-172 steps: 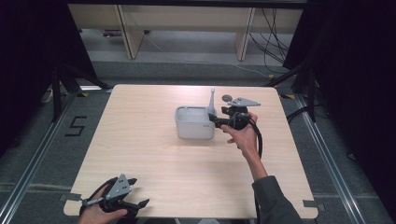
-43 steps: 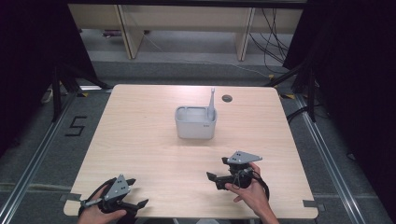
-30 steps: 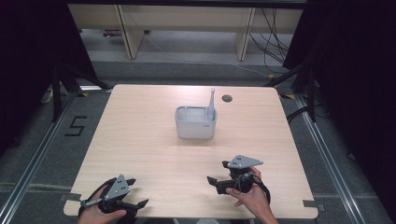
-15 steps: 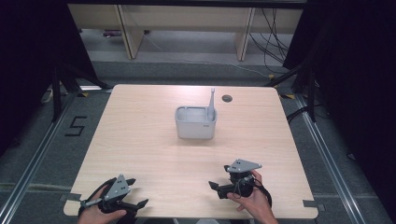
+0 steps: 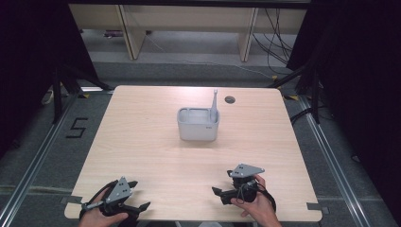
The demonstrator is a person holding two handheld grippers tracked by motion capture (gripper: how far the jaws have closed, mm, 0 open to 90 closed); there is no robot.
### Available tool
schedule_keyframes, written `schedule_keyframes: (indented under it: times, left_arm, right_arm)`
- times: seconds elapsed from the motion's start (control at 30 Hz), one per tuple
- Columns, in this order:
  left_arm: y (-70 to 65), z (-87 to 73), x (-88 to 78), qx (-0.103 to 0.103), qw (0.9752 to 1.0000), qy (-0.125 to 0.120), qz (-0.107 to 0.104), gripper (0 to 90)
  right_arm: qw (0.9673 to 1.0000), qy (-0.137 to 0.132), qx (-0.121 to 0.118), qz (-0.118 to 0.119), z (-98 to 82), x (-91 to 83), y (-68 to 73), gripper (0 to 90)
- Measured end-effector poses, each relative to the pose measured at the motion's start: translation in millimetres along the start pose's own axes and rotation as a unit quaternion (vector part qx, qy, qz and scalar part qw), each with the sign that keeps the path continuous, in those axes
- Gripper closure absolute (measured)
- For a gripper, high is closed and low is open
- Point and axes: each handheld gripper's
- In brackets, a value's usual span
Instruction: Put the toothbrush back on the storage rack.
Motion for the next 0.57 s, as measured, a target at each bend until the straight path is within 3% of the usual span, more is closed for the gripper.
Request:
schedule_keyframes:
  times: [0.33,0.57]
  left_arm:
    - [1.1,0.3,0.4,0.007,1.0000,0.001,-0.002,14.7]
    - [0.1,0.2,0.1,0.000,1.0000,0.000,0.000,14.7]
  right_arm:
    - [1.0000,0.008,0.001,0.004,-1.2,2.0,1.0,16.4]
    - [1.0000,0.007,-0.003,-0.002,-1.0,1.8,0.4,16.4]
Point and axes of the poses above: each handheld gripper's, and its own axes: x roughly forward along the jaws, z roughly out of its top, y roughly to its left, and after that the axes turned 14 degrees about -y, right-handed
